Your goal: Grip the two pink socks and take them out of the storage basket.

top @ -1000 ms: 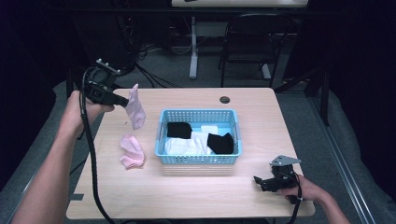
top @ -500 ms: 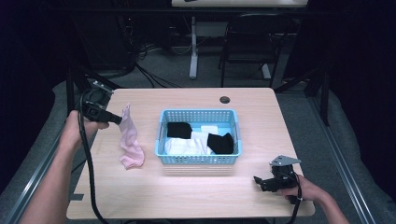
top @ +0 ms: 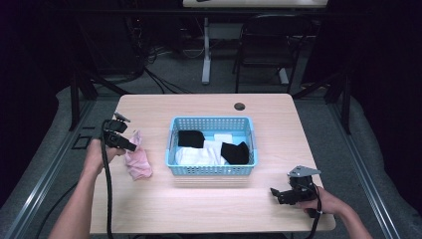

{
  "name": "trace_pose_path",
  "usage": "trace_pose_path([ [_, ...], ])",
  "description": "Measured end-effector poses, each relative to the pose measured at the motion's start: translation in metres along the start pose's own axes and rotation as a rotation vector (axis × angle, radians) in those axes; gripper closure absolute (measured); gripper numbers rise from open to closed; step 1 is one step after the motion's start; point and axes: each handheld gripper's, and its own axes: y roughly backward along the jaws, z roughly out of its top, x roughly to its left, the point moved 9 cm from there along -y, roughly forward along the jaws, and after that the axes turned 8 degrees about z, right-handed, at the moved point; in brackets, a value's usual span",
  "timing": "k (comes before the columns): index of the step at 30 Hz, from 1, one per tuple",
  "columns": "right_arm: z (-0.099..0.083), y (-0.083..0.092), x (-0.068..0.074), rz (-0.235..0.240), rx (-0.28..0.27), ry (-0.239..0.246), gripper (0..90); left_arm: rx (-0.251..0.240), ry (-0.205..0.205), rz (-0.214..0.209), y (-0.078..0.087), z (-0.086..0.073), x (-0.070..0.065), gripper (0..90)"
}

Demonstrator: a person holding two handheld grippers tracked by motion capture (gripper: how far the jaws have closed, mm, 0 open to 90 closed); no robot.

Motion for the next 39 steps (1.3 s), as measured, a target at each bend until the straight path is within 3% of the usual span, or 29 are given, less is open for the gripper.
trace_pose_path([
  [3,0.0,0.0,0.0,0.001,0.001,0.0,0.0,-0.014,0.024,-0.005,-0.009,-0.003,0.004,80.5],
  [6,0.0,0.0,0.0,0.001,0.001,0.0,0.0,-0.017,0.038,0.008,-0.011,-0.005,0.008,65.0],
  [8,0.0,0.0,0.0,0.001,0.001,0.0,0.0,-0.015,0.05,0.026,-0.009,-0.007,0.011,47.0],
  [11,0.0,0.0,0.0,0.001,0.001,0.0,0.0,-0.044,0.066,0.034,-0.002,-0.01,0.015,32.4],
  [16,0.0,0.0,0.0,0.001,0.001,0.0,0.0,-0.095,0.097,0.058,0.01,-0.018,0.019,16.3],
  [21,0.0,0.0,0.0,0.001,0.001,0.0,0.0,-0.133,0.118,0.079,0.016,-0.032,0.021,10.3],
  [26,0.0,0.0,0.0,0.001,0.001,0.0,0.0,-0.132,0.115,0.084,0.013,-0.051,0.016,0.0],
  [34,0.0,0.0,0.0,0.001,0.001,0.0,0.0,-0.12,0.111,0.086,-0.008,-0.083,0.009,0.0],
  [39,0.0,0.0,0.0,0.002,0.001,0.0,0.0,-0.141,0.14,0.144,-0.019,-0.093,0.015,0.0],
])
